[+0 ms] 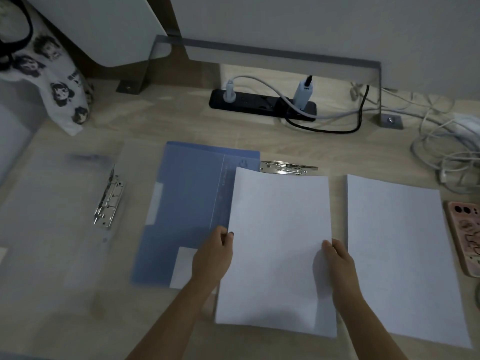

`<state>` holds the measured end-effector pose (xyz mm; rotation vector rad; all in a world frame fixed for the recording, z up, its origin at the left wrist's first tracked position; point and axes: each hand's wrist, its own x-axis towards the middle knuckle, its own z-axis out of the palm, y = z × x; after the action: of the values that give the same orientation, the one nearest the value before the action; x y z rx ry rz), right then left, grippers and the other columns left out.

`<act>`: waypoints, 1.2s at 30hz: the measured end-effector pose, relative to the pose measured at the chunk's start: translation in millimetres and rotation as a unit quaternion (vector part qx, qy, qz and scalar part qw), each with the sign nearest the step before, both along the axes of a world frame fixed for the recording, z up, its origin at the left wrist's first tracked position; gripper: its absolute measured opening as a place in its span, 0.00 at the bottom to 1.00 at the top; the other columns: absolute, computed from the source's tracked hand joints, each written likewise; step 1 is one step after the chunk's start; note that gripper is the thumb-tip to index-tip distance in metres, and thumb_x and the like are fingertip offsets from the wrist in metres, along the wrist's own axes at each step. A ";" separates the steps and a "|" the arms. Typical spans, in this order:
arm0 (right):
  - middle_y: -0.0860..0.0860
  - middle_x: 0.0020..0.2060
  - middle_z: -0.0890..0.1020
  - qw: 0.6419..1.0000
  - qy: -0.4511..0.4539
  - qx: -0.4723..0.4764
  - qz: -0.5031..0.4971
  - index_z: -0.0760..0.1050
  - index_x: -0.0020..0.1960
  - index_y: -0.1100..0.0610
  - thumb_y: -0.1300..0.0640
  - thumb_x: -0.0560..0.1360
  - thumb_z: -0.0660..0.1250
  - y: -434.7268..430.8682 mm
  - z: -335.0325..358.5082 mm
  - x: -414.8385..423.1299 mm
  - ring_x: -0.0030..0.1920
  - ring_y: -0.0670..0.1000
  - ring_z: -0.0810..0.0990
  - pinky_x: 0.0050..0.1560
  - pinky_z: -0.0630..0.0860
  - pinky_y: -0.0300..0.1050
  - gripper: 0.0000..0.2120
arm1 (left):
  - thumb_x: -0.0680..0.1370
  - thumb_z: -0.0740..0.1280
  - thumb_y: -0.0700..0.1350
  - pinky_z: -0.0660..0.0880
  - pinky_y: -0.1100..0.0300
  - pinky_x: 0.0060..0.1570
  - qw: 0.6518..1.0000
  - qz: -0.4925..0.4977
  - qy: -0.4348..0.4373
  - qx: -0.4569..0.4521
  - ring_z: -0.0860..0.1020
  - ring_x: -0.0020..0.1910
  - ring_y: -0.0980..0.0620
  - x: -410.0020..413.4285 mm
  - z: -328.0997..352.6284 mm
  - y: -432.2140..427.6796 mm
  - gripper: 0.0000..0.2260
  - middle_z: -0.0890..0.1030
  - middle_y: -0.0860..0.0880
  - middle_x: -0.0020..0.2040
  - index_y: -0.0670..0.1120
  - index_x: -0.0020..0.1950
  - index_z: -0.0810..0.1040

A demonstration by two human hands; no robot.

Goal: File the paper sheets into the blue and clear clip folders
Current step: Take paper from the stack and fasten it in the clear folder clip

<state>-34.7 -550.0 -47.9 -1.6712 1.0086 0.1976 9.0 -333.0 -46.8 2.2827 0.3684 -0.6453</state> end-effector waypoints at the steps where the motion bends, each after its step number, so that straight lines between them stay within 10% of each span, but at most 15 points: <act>1: 0.57 0.38 0.68 1.000 0.002 -0.005 0.001 0.70 0.47 0.67 0.56 0.79 0.58 0.0 0.5 0.4 0.35 0.51 0.66 0.36 0.62 0.45 0.13 | 0.81 0.54 0.49 0.62 0.62 0.30 1.000 -0.003 -0.006 -0.002 0.68 0.31 0.57 1.5 -1.4 2.4 0.09 0.69 0.53 0.33 0.47 0.45 0.67; 17: 0.53 0.38 0.72 0.991 0.011 -0.120 0.060 0.69 0.49 0.59 0.54 0.80 0.52 5.7 -7.2 20.6 0.43 0.54 0.72 0.46 0.66 0.48 0.10 | 0.79 0.59 0.49 0.64 0.65 0.31 0.998 0.044 -0.045 0.026 0.74 0.40 0.51 18.6 -7.2 1.5 0.07 0.77 0.49 0.42 0.48 0.45 0.69; 36: 0.53 0.30 0.68 0.985 0.021 -0.140 0.096 0.64 0.35 0.57 0.56 0.80 0.53 8.7 -8.7 24.0 0.31 0.49 0.67 0.31 0.63 0.43 0.15 | 0.80 0.57 0.46 0.63 0.68 0.28 0.992 0.036 -0.075 0.093 0.70 0.37 0.53 22.3 -13.2 0.4 0.07 0.71 0.47 0.44 0.45 0.44 0.66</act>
<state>-10.7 -541.3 -56.7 -2.0301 0.9393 0.2269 31.4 -332.6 -59.9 2.4634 0.4521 -0.4128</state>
